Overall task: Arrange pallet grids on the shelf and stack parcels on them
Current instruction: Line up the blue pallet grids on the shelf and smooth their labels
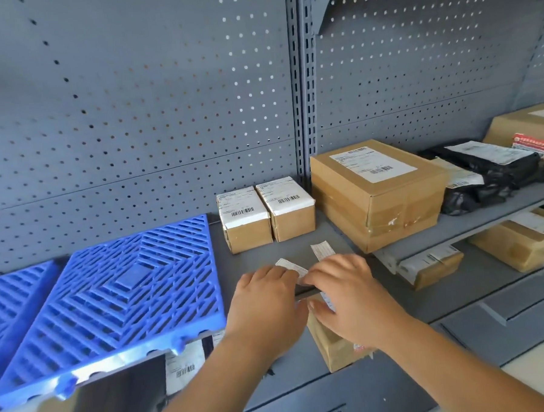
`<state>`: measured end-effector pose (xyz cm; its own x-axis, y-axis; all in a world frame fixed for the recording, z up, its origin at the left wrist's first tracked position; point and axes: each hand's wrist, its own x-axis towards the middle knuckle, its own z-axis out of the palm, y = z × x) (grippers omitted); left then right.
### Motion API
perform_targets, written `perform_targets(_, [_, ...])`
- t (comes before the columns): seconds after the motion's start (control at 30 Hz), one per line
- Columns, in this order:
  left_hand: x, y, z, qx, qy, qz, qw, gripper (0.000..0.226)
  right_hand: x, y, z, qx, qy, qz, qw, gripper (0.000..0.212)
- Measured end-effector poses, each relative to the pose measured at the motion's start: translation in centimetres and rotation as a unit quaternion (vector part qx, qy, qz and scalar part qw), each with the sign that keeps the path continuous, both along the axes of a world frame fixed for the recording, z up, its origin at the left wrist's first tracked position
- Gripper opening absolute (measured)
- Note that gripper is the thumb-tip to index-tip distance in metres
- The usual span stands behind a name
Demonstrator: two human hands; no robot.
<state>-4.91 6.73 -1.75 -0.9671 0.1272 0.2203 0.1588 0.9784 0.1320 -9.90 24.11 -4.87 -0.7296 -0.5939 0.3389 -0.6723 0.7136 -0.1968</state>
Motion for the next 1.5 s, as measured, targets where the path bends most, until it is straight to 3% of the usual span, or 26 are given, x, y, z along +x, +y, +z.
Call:
perform_targets(0.33, [1.1, 0.2, -1.0, 0.022, 0.027, 0.046, 0.998, 0.031, 0.3, 0.1, 0.1, -0.075, 0.017, 0.02, 0.997, 0.027])
perform_targets(0.53, [1.7, 0.5, -1.5, 0.025, 0.06, 0.086, 0.994, 0.01, 0.8, 0.0, 0.5, -0.127, 0.011, 0.041, 0.991, 0.016])
perform_targets(0.8, [4.1, -0.5, 0.7, 0.105, 0.168, 0.126, 0.972, 0.009, 1.3, -2.0, 1.8, -0.282, -0.1, 0.061, 0.952, 0.029])
perform_targets(1.1, [7.9, -5.2, 3.7, 0.269, 0.14, 0.184, 0.935, 0.007, 2.6, -7.5, 2.6, -0.301, -0.165, 0.098, 0.934, 0.005])
perform_targets(1.23, [10.2, -9.1, 4.2, 0.358, 0.133, 0.198, 0.903, 0.008, 4.2, -11.5, 4.0, -0.313, -0.147, 0.117, 0.931, 0.01])
perform_targets(1.37, [13.6, -14.2, 4.6, 0.377, 0.151, 0.203, 0.891, 0.008, 6.7, -16.9, 5.1, -0.279, -0.097, 0.156, 0.942, 0.017])
perform_targets(1.5, [17.8, -20.3, 4.9, 0.348, 0.154, 0.206, 0.902, 0.005, 10.1, -22.9, 5.8, -0.253, -0.037, 0.193, 0.947, 0.005])
